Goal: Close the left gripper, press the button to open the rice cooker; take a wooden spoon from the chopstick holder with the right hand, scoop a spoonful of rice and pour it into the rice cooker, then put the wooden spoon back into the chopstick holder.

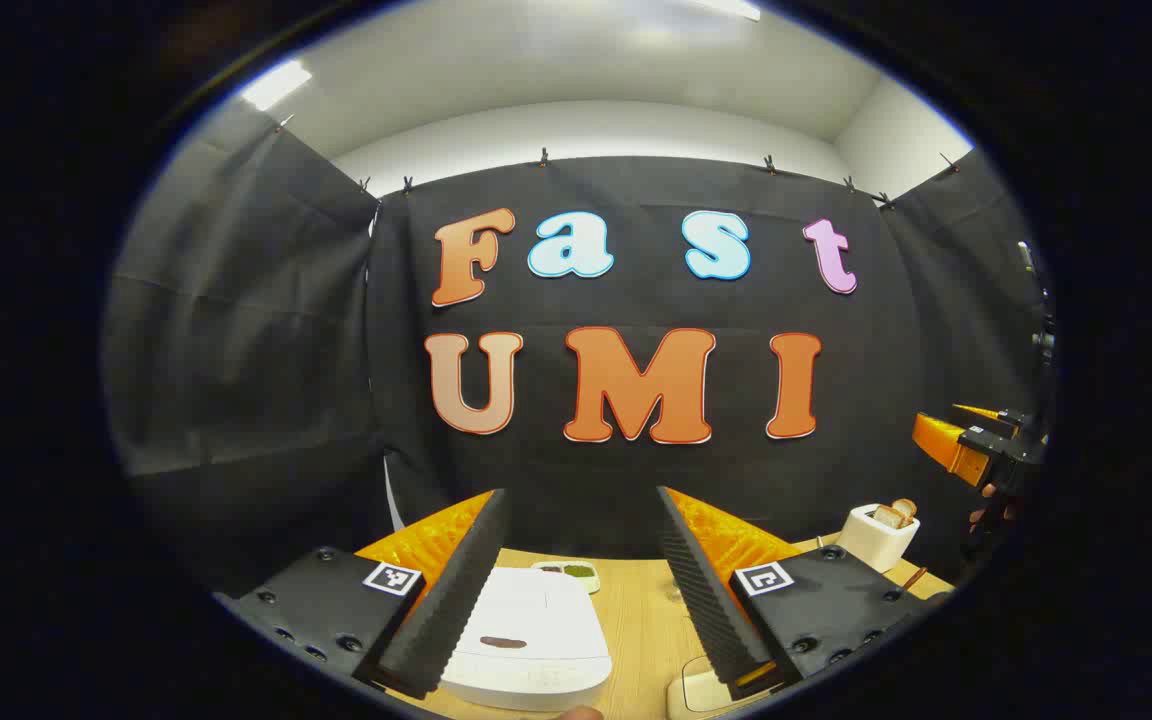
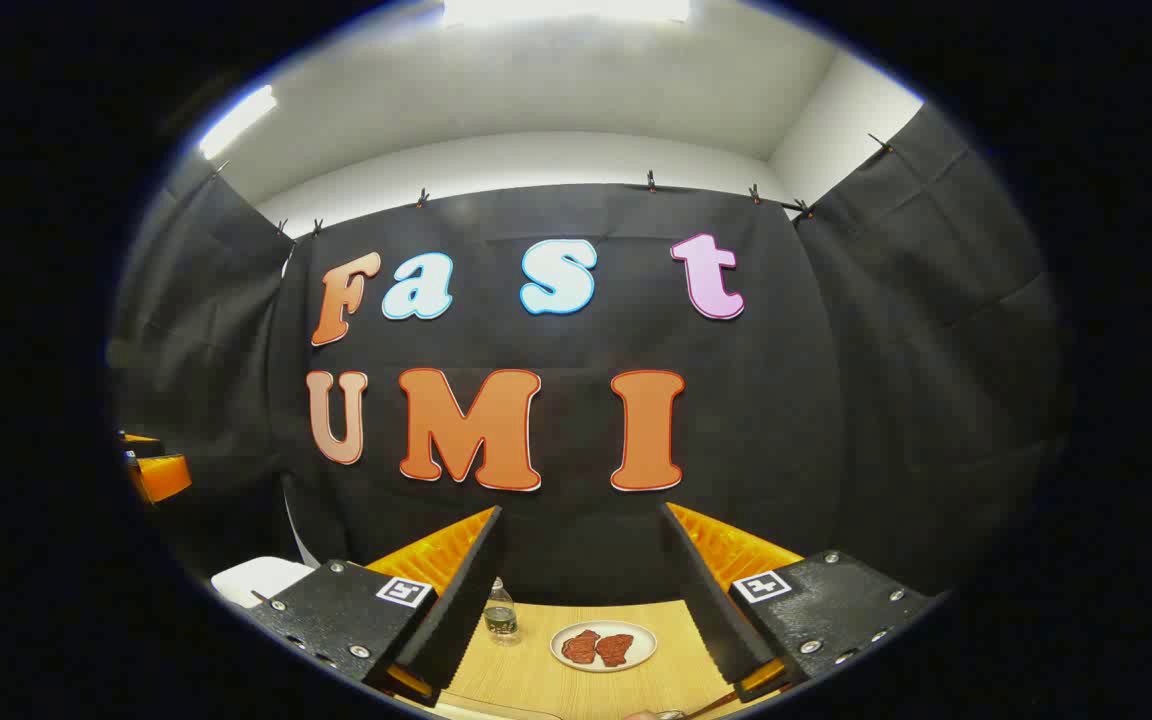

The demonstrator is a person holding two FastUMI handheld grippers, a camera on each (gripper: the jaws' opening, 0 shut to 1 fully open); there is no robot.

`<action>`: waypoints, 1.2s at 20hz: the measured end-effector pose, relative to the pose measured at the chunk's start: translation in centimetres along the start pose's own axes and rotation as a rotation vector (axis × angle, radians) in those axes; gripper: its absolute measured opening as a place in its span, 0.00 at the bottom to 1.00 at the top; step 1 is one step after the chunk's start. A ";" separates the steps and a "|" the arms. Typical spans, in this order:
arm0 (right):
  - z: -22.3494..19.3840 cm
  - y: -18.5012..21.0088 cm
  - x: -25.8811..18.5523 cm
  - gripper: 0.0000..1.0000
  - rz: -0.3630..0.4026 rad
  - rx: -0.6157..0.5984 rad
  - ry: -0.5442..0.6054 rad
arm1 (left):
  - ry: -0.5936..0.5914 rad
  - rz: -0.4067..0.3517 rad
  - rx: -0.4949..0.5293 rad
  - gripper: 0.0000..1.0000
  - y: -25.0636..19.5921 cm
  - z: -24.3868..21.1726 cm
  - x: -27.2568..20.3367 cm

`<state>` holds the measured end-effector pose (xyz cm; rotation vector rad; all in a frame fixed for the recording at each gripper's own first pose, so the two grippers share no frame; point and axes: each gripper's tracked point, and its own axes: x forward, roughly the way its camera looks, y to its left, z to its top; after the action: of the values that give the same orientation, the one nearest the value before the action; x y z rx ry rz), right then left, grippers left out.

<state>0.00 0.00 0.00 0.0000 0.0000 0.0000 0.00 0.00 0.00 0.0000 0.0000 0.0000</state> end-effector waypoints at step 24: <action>-1.6 -1.5 0.2 0.99 -0.019 -0.011 0.045 | 0.088 0.058 0.003 0.97 2.4 -2.7 0.3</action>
<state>0.17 -1.47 -1.64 -0.0112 0.0448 -0.0189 0.33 2.44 -2.74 0.0030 0.0880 0.0582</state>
